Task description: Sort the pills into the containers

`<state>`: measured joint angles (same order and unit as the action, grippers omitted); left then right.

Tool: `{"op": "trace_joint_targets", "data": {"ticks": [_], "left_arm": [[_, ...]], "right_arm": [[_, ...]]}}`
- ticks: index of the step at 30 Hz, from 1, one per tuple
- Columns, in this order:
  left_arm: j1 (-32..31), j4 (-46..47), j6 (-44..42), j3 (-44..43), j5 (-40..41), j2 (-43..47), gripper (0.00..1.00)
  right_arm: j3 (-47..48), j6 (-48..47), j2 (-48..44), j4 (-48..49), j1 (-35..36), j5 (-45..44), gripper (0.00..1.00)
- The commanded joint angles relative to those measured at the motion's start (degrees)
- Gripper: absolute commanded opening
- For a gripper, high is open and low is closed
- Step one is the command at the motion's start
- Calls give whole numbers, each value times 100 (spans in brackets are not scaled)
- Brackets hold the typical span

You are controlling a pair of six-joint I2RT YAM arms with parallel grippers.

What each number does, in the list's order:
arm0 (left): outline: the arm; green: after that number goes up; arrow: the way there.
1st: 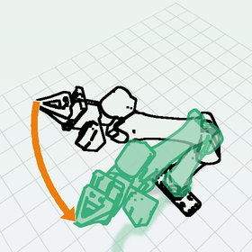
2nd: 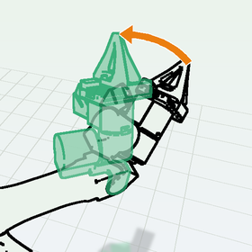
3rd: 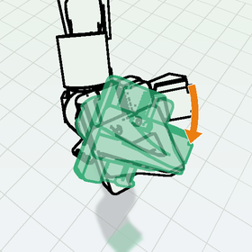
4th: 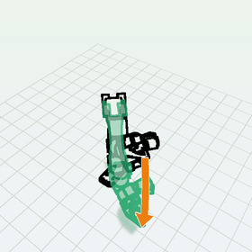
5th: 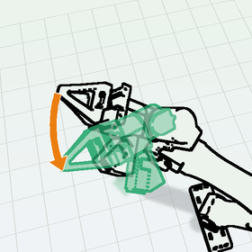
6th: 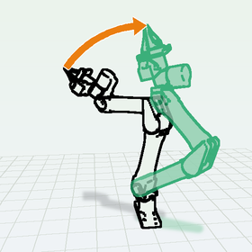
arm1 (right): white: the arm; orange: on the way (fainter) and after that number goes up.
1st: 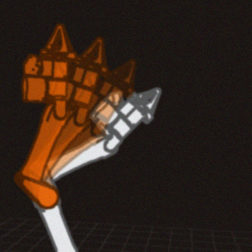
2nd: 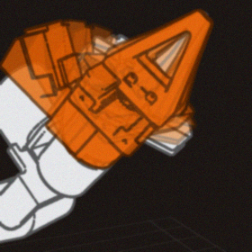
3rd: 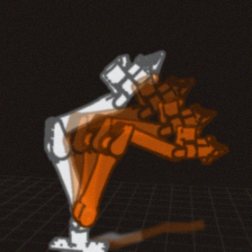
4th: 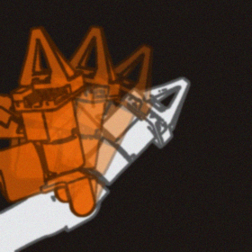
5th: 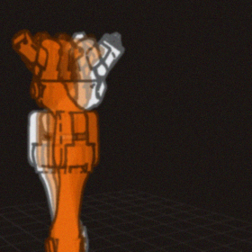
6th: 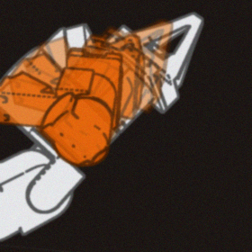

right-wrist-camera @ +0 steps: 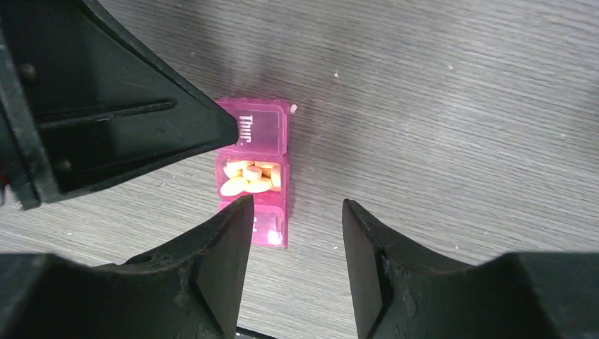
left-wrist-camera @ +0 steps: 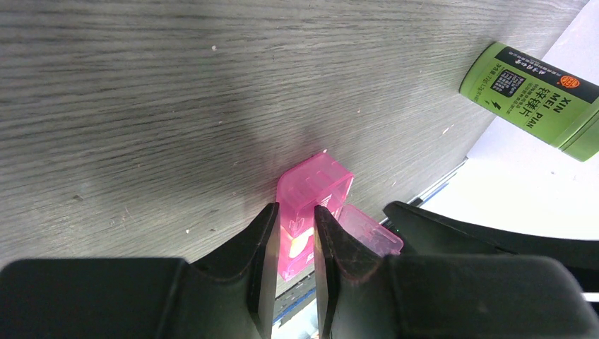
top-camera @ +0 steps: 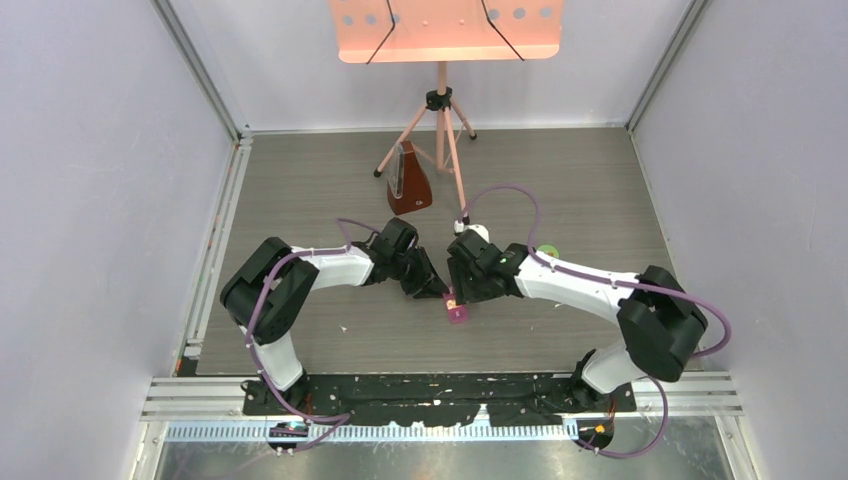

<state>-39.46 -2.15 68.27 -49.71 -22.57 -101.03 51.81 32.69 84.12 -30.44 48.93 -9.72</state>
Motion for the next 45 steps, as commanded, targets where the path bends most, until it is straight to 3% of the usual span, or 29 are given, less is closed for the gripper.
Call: {"op": "trace_joint_targets", "data": {"ticks": [1,16,27,32,35,36,39,45], "left_arm": [[-31,-756,-279,208,560,-345,23],[-2,-802,-303,175,560,-338,23],[-7,-771,-294,206,551,-337,23],[0,-753,-288,208,552,-347,23],[-2,-741,-284,208,538,-347,23],[-7,-739,-283,208,870,-347,23],[-4,-734,-275,225,539,-347,23],[-6,-725,-268,226,552,-347,23]], "right_arm": [[234,-19,278,207,-15,203,56],[215,138,458,224,-15,-62,54],[67,304,-860,-62,-394,477,57],[-53,373,-1256,-545,-786,178,54],[-84,258,-1169,-685,-928,44,49],[-90,239,-1075,-692,-935,51,46],[-106,155,-850,-596,-942,192,39],[-57,5,-301,-110,-941,682,41]]}}
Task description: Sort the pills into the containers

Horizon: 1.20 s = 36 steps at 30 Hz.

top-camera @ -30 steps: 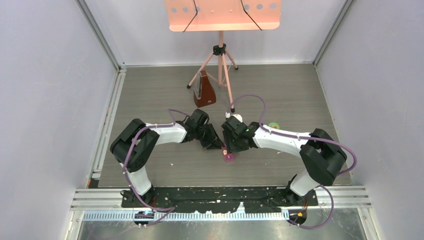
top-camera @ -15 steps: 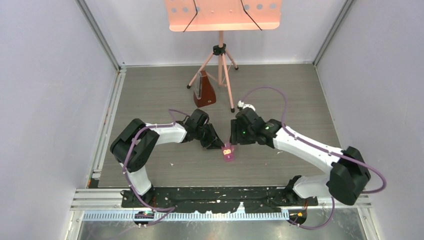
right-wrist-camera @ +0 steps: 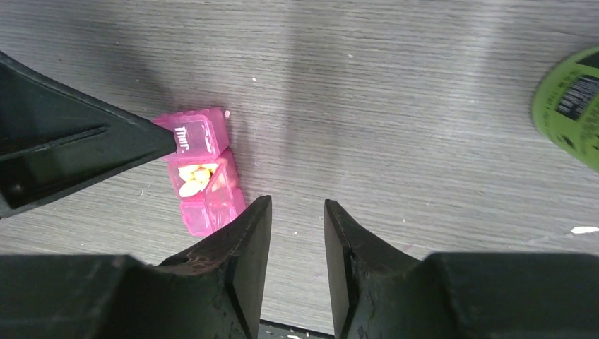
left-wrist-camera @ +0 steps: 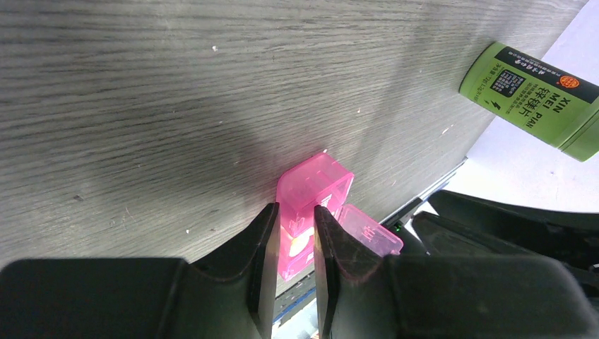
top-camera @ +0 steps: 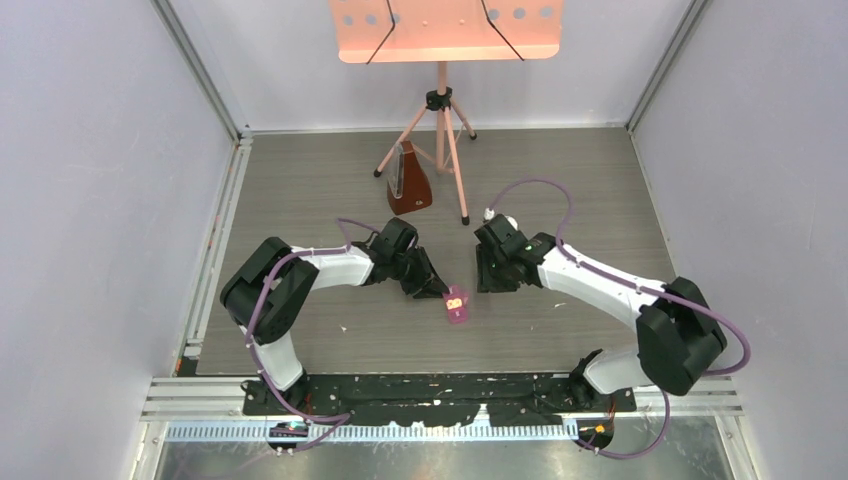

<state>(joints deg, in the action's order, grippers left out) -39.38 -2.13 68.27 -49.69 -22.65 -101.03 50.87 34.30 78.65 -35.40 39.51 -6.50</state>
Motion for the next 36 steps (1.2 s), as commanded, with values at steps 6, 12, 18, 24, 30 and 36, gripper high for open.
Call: {"op": "trace_joint_targets", "data": {"ticks": [6,12,18,24,30,36], "left_arm": [[-9,-771,-268,223,575,-314,24],[-9,-764,-271,206,551,-352,24],[-10,-749,-281,195,547,-389,23],[-9,-745,-279,197,538,-391,23],[-17,-736,-348,181,540,-344,23],[-26,-701,-587,179,573,-120,31]], "right_arm": [[-192,-122,442,1156,4,1267,47],[-437,-2,401,1489,4,1589,49],[-530,-73,495,1524,19,1664,50],[-394,-221,789,1341,133,1345,49],[-328,-211,969,1142,281,961,44],[-406,-41,895,1129,333,687,39]]}}
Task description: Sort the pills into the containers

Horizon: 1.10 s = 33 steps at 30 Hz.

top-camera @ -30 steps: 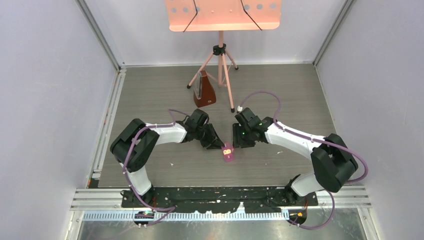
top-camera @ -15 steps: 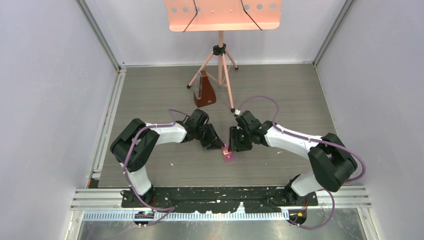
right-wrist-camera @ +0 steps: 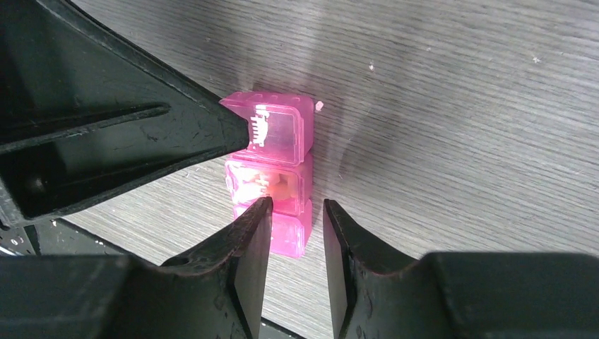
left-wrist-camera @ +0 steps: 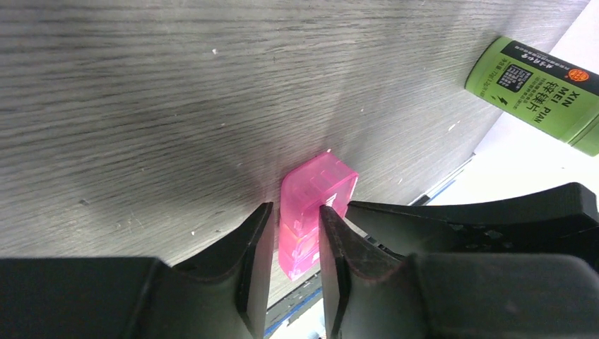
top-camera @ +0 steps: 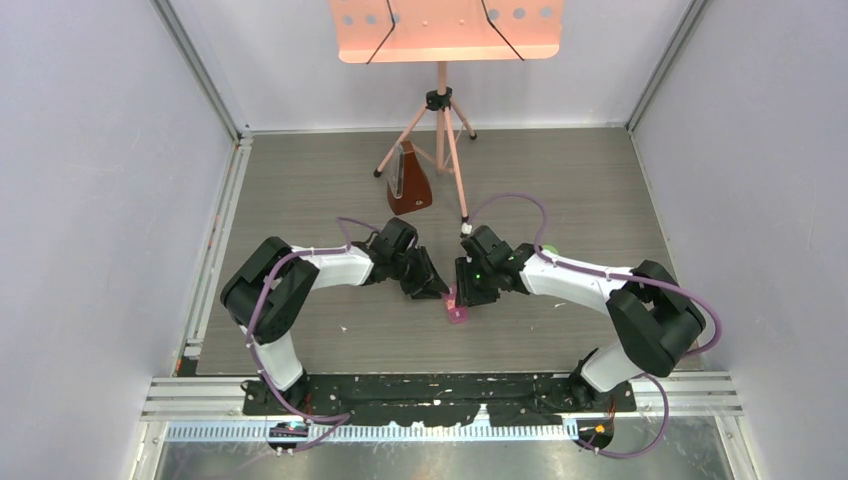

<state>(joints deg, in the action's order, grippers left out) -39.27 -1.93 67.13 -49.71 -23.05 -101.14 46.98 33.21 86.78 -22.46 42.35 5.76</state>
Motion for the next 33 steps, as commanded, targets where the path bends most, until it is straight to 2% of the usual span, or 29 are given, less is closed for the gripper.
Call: {"op": "trace_joint_targets", "data": {"ticks": [1,10,15,19,23,26,33], "left_arm": [[-47,-718,-532,186,643,-52,32],[-83,-632,-805,176,571,122,36],[-97,-357,-935,355,551,456,51],[-149,142,-998,680,540,764,56],[-191,804,-996,1019,533,952,54],[-252,1374,-1036,1195,388,972,48],[-336,1784,-1045,1188,403,744,39]], "right_arm": [[-24,112,75,-151,43,-657,39],[-78,374,151,62,43,-872,38],[-55,511,275,-62,41,-901,38],[-125,624,254,14,43,-885,37],[-121,691,265,26,44,-907,37],[-151,738,275,92,41,-902,36],[-378,941,225,412,33,-767,33]]}}
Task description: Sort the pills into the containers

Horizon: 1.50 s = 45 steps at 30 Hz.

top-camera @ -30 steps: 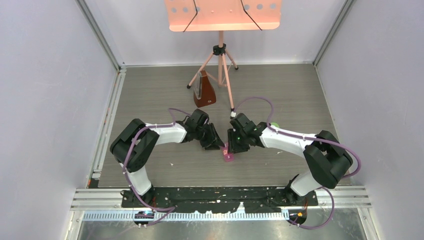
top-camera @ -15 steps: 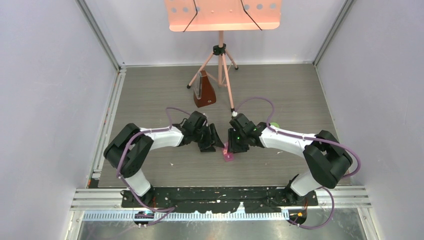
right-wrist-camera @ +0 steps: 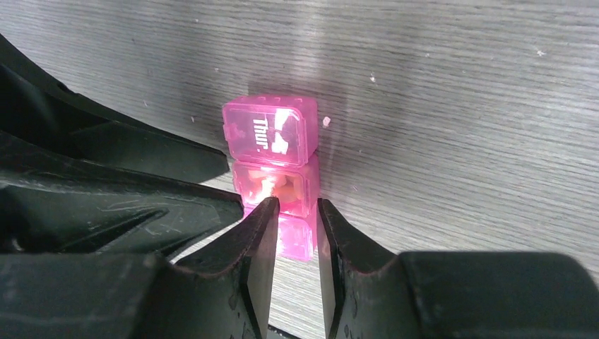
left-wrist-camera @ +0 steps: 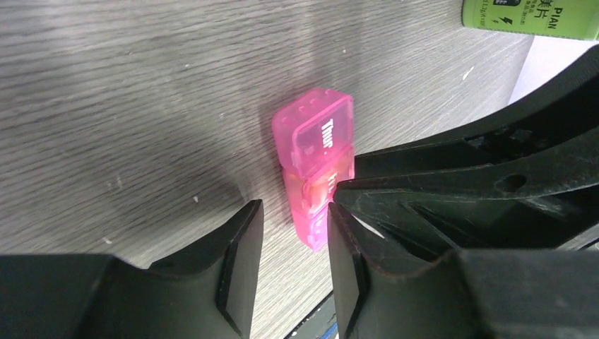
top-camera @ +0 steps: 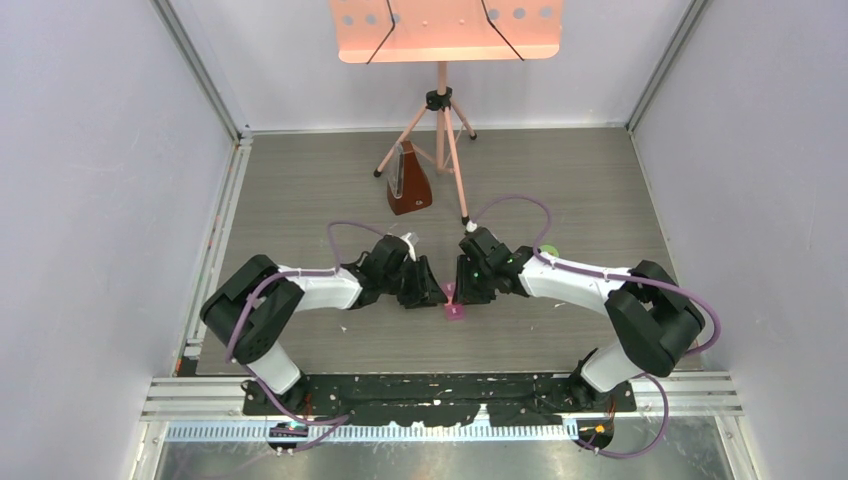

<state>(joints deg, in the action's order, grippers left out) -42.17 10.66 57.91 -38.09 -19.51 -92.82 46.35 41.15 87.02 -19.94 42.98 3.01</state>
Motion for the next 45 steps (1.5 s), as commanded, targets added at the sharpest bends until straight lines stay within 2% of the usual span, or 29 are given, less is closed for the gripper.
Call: {"op": "trace_joint_targets", "data": {"ticks": [1,8,16,19,23,28,35,40,45], "left_arm": [[-52,469,-122,27,85,-114,39],[-106,205,15,47,375,-343,34],[-116,21,74,127,623,-340,24],[-124,-290,69,165,863,-174,15],[-133,-566,-34,142,1097,-26,10],[-168,-674,-63,-26,1019,-189,7],[-182,-1031,41,-112,1116,-318,0],[-178,-1498,302,-229,1017,-530,0],[-137,-1453,674,-173,798,-685,0]], "right_arm": [[-334,170,179,181,-34,-475,33],[-570,265,21,359,-51,-382,32],[-689,266,-111,504,-120,-172,34],[-657,298,-163,520,-165,-189,34],[-587,313,-148,539,-217,-198,34],[-529,262,11,564,-226,-144,33],[-681,293,59,660,-229,-90,27],[-747,367,130,689,-236,-15,22],[-743,429,234,610,-259,14,21]]}}
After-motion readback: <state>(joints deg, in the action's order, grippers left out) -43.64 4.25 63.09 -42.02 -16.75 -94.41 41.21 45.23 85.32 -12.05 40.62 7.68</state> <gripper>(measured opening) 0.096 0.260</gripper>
